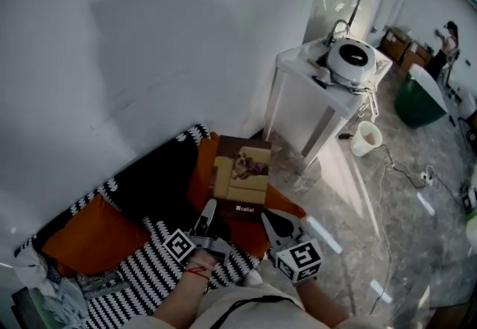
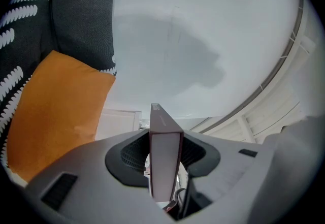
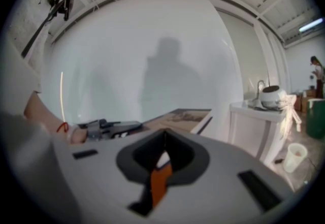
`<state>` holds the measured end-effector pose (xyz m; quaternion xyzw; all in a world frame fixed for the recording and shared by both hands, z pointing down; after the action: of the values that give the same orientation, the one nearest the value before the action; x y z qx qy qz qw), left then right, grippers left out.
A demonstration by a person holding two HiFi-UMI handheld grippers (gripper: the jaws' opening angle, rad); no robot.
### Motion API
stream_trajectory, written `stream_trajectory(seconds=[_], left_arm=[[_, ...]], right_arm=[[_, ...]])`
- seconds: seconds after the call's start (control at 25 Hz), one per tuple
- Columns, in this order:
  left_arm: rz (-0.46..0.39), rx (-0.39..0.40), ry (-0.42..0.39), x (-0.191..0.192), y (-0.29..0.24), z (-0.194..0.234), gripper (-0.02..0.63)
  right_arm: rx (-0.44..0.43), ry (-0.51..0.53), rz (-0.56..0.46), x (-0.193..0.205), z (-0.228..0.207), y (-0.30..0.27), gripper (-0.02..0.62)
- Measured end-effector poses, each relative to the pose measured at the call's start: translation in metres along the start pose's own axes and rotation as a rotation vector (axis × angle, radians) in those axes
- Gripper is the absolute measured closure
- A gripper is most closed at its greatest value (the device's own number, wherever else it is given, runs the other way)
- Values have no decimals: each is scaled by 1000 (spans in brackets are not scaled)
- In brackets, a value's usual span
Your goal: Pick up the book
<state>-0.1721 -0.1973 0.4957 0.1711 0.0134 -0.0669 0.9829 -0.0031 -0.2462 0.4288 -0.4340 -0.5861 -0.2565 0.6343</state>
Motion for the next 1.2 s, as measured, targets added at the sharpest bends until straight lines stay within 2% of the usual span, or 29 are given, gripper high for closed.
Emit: stream_trajectory(seconds=[1.2], left_arm=[[-1,-14,50,-7,-15,-26,440]], right_arm=[[23,-18,-37,-23,-5,5,581]])
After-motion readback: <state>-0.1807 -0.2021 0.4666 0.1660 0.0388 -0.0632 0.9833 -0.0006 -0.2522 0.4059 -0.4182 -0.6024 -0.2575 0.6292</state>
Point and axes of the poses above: the fingertips, and each gripper's own axes: y backward along the fingers, z to its left, x out of its underside, the point moved 4 cm from there along y, backward along the fingers, and after that the axes turned 8 degrees about x, right-handed, at the moved point
